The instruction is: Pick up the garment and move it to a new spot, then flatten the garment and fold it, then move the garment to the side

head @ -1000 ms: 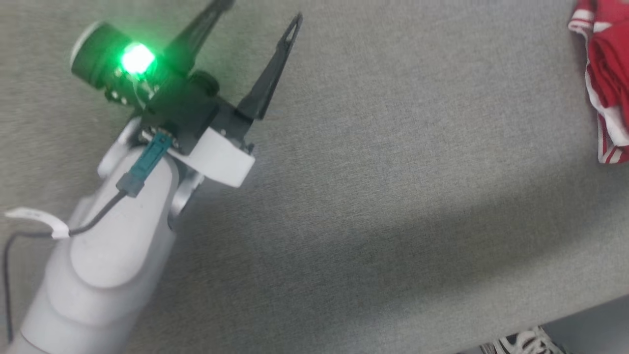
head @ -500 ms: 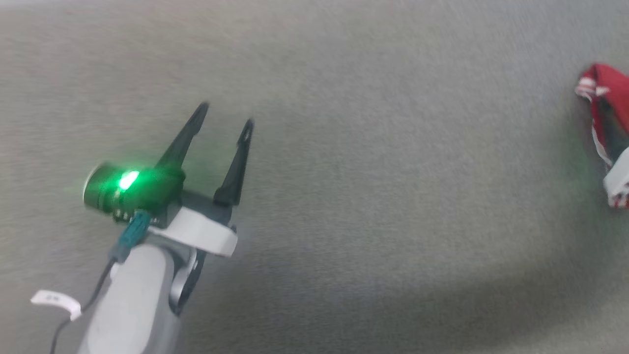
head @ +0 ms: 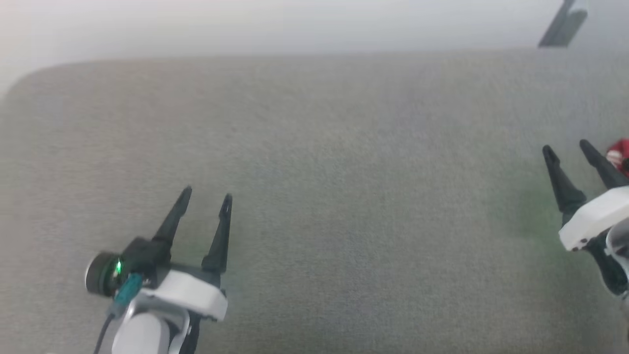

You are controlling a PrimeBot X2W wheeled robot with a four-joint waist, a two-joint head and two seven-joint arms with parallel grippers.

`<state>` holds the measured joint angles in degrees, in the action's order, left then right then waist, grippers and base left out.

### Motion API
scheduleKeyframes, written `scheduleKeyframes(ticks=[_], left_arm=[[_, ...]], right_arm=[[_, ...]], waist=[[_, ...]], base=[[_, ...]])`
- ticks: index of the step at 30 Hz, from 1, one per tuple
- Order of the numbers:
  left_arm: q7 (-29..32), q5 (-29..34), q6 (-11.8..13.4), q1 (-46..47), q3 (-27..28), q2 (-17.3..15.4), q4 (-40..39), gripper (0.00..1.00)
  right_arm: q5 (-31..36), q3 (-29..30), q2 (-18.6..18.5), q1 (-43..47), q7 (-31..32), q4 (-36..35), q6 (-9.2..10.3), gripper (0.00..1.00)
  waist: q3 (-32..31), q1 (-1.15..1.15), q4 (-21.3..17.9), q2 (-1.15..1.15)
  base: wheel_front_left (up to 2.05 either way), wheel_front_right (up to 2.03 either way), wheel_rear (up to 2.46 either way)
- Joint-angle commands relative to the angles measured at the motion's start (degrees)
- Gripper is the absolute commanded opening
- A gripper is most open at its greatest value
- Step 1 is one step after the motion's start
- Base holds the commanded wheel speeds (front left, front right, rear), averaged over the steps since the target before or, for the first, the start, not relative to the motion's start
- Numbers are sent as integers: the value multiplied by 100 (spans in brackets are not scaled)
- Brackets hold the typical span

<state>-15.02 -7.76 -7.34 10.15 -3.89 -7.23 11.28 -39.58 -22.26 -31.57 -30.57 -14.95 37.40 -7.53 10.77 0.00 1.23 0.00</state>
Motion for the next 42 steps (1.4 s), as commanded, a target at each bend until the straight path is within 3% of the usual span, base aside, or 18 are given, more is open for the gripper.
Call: scheduleKeyframes(ticks=[1,15,24,42], left_arm=[[-19,-23,-13,-179,63,14,16,100],[-19,-236,-13,-894,381,67,-67,100],[-19,-287,-14,-1421,470,-11,-368,100],[-19,-320,-14,-1763,646,59,-661,100]], right_arm=[[150,192,99,285,-25,-247,8,100],[1194,1427,846,1966,-23,-1805,8,100],[1389,2145,1201,2739,-23,-2422,8,100],[1412,2403,1433,3159,7,-2883,8,100]], waist=[[-301,0,204,0],[-863,0,231,0],[-1072,0,144,0],[-1081,0,126,0]], base=[[0,0,0],[0,0,0],[0,0,0],[0,0,0]])
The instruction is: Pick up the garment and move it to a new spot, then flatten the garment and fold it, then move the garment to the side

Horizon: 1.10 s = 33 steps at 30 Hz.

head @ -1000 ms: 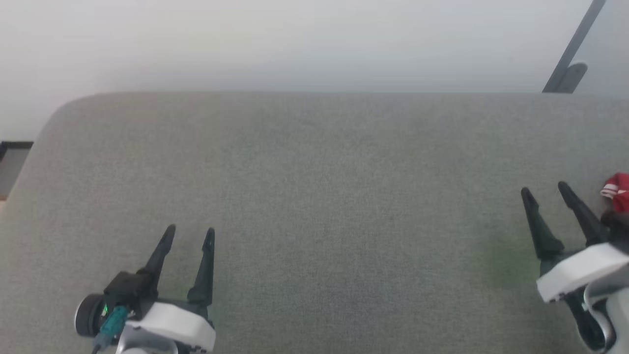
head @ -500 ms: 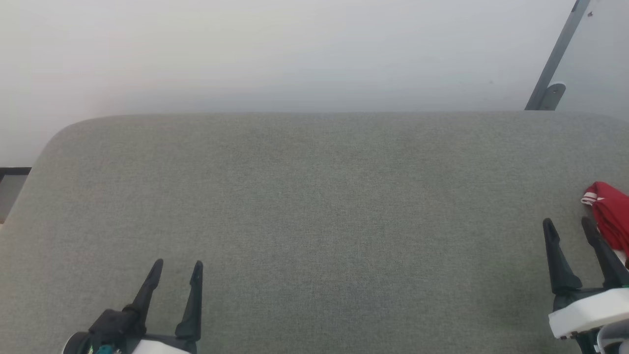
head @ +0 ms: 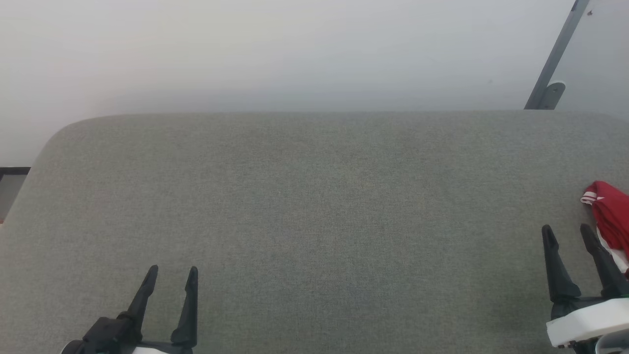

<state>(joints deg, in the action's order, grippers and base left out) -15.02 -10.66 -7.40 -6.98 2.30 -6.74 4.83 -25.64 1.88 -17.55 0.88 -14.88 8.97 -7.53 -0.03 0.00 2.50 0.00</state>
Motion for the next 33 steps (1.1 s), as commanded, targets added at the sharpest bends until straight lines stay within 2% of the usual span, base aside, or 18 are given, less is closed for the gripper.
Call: scheduleKeyframes(ticks=[1,20,21,26,33], left_arm=[[-19,-31,-9,-48,27,13,-15,100],[-19,-6,-9,61,124,26,-11,100],[0,0,0,12,112,26,12,0],[13,-18,0,-20,79,93,279,0],[204,-824,-1,109,93,106,337,0]], right_arm=[[12,-17,31,14,5,-46,8,100],[-104,-126,38,-71,62,7,8,100],[-73,-137,16,-20,62,21,0,0],[-84,-206,182,128,84,260,0,0],[-722,-140,304,41,283,280,0,0]], waist=[[-1,0,-1,0],[19,0,9,0],[20,0,9,0],[21,0,9,0],[21,0,-6,0]], base=[[0,0,0],[0,0,0],[0,0,0],[0,0,0],[0,0,0]])
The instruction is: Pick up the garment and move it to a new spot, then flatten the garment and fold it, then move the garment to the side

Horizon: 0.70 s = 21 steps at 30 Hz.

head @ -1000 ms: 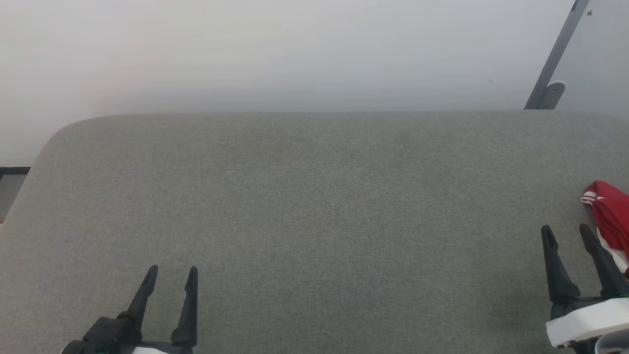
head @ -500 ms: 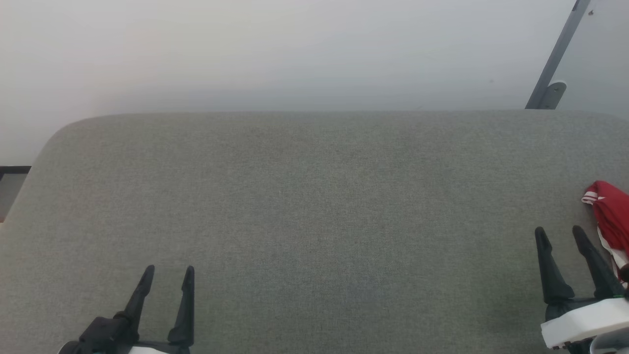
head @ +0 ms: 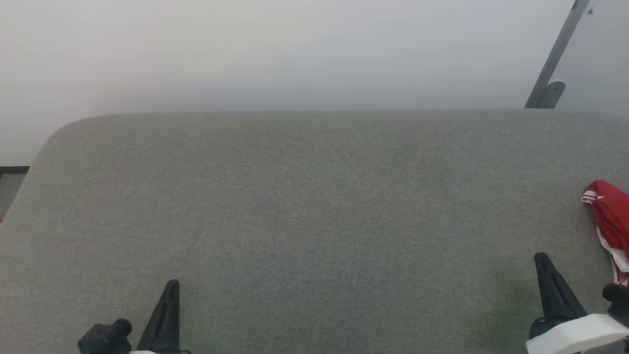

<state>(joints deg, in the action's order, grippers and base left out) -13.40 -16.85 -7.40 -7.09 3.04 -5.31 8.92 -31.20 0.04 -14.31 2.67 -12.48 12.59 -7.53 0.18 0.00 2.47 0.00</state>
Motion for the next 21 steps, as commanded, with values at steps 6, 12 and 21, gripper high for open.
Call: scheduleKeyframes(ticks=[6,12,21], left_arm=[[196,-846,-1,235,34,-25,-18,0],[343,-1441,-2,335,51,-12,27,0],[525,-2169,-3,460,72,6,80,0]], right_arm=[[-673,99,78,-207,202,-65,1,0],[-1147,148,169,-274,349,-50,1,0],[-1726,207,280,-354,531,-31,2,0]], waist=[[0,0,-14,0],[0,0,-27,0],[0,0,-43,0]], base=[[0,0,0],[0,0,0],[0,0,0]])
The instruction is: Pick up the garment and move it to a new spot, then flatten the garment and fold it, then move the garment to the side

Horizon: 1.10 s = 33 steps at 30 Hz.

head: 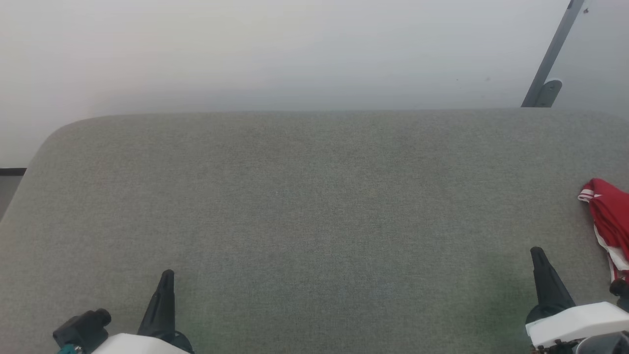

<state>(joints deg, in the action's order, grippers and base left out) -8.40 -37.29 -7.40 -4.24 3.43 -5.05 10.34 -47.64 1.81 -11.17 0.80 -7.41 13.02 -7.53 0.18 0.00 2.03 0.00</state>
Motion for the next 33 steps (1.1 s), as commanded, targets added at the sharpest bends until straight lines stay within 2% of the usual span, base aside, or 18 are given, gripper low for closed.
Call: scheduleKeyframes(ticks=[1,33], left_arm=[[46,-209,-3,190,36,-17,-57,0],[649,-2533,-8,576,127,61,125,0]], right_arm=[[-151,38,-21,-177,46,-72,2,0],[-2023,233,345,-423,636,-2,2,0]], waist=[[0,0,-2,0],[0,0,-68,0]], base=[[0,0,0],[0,0,0]])
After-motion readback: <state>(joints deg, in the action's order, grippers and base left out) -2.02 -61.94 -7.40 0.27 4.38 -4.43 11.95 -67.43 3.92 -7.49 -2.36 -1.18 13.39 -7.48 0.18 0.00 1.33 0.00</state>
